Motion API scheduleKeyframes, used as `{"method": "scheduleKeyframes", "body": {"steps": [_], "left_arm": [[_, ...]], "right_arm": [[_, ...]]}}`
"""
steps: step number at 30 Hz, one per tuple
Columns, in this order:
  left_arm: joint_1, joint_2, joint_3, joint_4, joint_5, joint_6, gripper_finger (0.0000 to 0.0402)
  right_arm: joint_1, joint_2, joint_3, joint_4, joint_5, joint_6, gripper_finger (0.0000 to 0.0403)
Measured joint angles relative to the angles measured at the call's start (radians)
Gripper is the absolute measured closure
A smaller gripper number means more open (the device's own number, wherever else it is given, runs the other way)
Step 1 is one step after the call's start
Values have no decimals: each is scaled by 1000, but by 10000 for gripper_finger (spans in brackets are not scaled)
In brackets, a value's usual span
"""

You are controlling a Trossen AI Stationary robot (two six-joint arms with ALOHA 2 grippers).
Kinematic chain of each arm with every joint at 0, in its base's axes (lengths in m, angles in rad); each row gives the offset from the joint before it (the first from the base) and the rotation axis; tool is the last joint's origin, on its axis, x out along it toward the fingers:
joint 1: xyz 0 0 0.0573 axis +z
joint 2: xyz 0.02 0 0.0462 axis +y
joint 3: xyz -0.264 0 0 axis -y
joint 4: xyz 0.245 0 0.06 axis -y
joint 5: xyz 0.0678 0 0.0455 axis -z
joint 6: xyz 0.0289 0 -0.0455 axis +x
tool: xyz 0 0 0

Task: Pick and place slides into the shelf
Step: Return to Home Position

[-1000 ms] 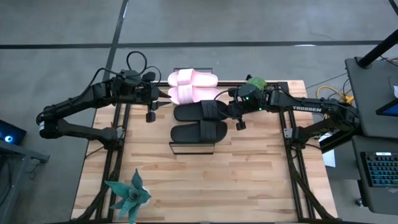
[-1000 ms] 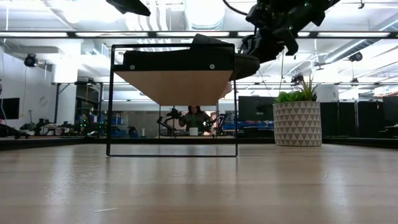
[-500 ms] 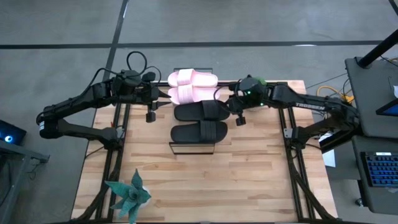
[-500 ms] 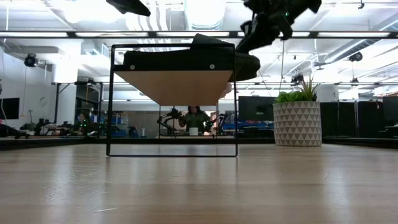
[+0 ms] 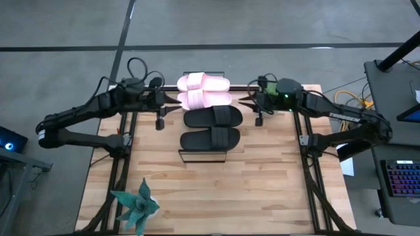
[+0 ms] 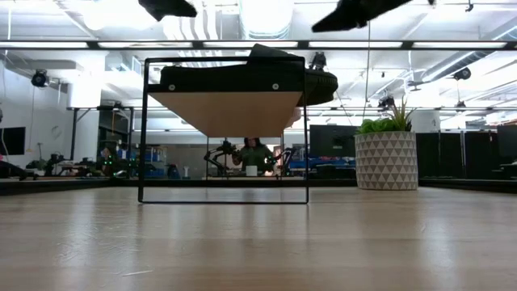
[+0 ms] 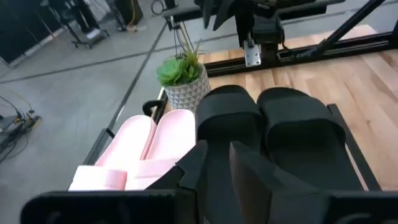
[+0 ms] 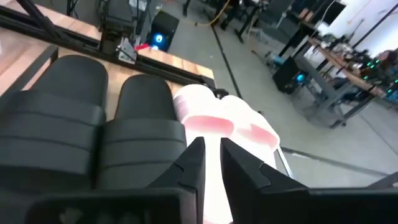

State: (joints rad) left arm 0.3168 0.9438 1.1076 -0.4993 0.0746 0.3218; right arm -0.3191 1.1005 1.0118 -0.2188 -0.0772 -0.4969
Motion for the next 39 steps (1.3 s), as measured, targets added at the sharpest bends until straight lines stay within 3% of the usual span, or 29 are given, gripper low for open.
{"method": "scheduleKeyframes", "body": {"steps": [7, 12, 19, 26, 33, 39], "left_arm": [[-40, -222, -273, 225, -30, -78, 396], [-94, -388, -479, 360, -48, -90, 398], [-178, -608, -690, 445, -209, -158, 401], [-275, -683, -861, 600, -267, -110, 401], [-361, -770, -996, 613, -375, -132, 401], [-397, -869, -1015, 468, -405, -160, 402]], "right_arm": [[0, -124, -194, 127, 0, 52, 371], [0, -164, -295, 215, 0, 59, 371], [0, -162, -336, 261, 0, 71, 371], [0, -134, -337, 260, 0, 115, 371], [0, -130, -351, 259, 0, 160, 371], [0, -131, -374, 256, -2, 213, 371]]}}
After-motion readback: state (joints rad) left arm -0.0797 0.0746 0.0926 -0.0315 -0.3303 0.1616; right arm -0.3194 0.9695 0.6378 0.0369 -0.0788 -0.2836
